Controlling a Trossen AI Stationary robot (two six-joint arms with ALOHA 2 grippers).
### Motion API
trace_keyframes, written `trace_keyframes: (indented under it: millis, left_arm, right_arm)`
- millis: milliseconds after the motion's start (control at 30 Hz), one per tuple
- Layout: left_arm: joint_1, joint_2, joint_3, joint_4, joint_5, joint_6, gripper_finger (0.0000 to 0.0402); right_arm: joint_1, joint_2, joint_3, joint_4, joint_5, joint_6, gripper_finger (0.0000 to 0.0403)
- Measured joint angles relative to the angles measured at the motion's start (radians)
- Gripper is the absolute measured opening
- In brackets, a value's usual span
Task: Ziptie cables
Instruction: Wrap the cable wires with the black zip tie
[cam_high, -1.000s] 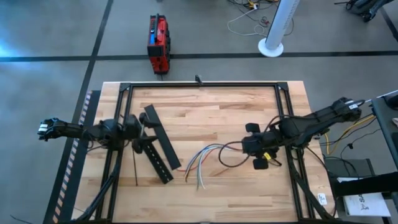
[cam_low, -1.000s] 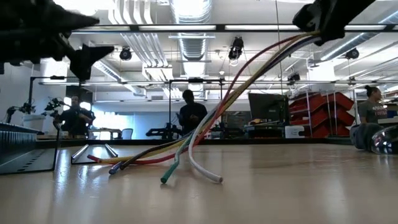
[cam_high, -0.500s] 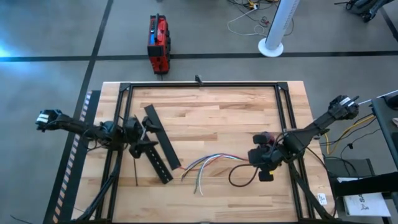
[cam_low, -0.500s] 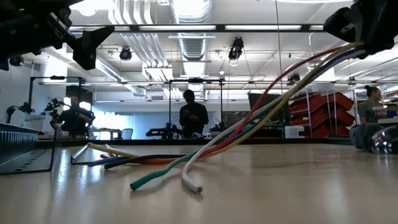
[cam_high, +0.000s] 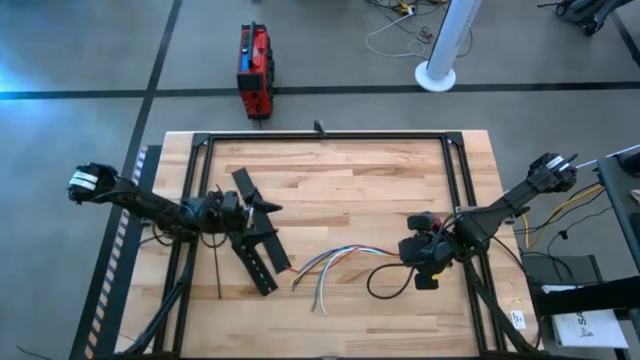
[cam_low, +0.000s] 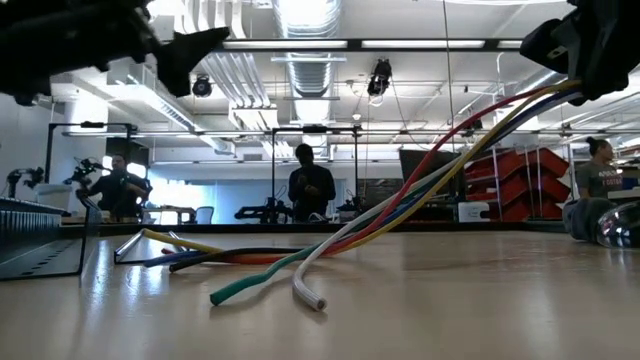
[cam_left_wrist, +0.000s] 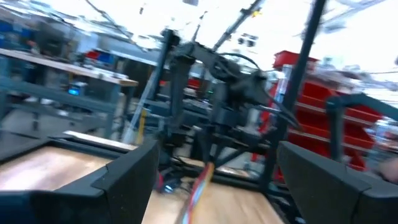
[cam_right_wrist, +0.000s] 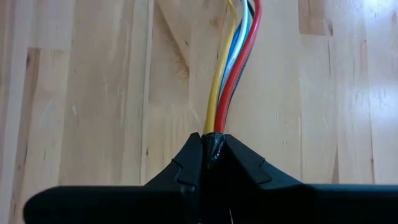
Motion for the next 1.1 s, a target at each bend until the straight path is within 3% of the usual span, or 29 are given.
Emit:
trace_keyframes:
  millis: [100,200,367,533,700,800,1100]
  left_arm:
    - [0.001,0.055,0.08,-0.044,-0.026,0.011,0.0311]
    - [0.0,0.076,0.177,-0.217,-0.016,0.003,0.0311]
    - [0.0,0.078,0.4,-0.816,-0.084,-0.119,0.0311]
    - [-0.013,0.134,0.633,-1.449,-0.213,-0.372,0.0311]
    - [-0.097,0.233,0.791,-1.85,-0.189,-0.602,0.0311]
    - [-0.174,0.288,0.849,-1.977,-0.163,-0.719,0.0311]
    - [-0.344,0.364,0.937,-2.126,-0.094,-0.98,0.0311]
  right_arm:
    - [0.0,0.0,0.0,0.0,0.0,0.0,0.0028]
    - [0.0,0.0,0.0,0.0,0.0,0.001,0.0028]
    - [0.0,0.0,-0.001,-0.001,0.0,0.001,0.0028]
    - [0.0,0.0,-0.005,0.001,0.0,0.002,0.0028]
    - [0.0,0.001,-0.054,0.019,0.001,0.042,0.0028]
    - [0.0,0.006,-0.103,0.054,0.001,0.044,0.0028]
    - [0.0,0.035,-0.128,0.095,0.001,0.046,0.0035]
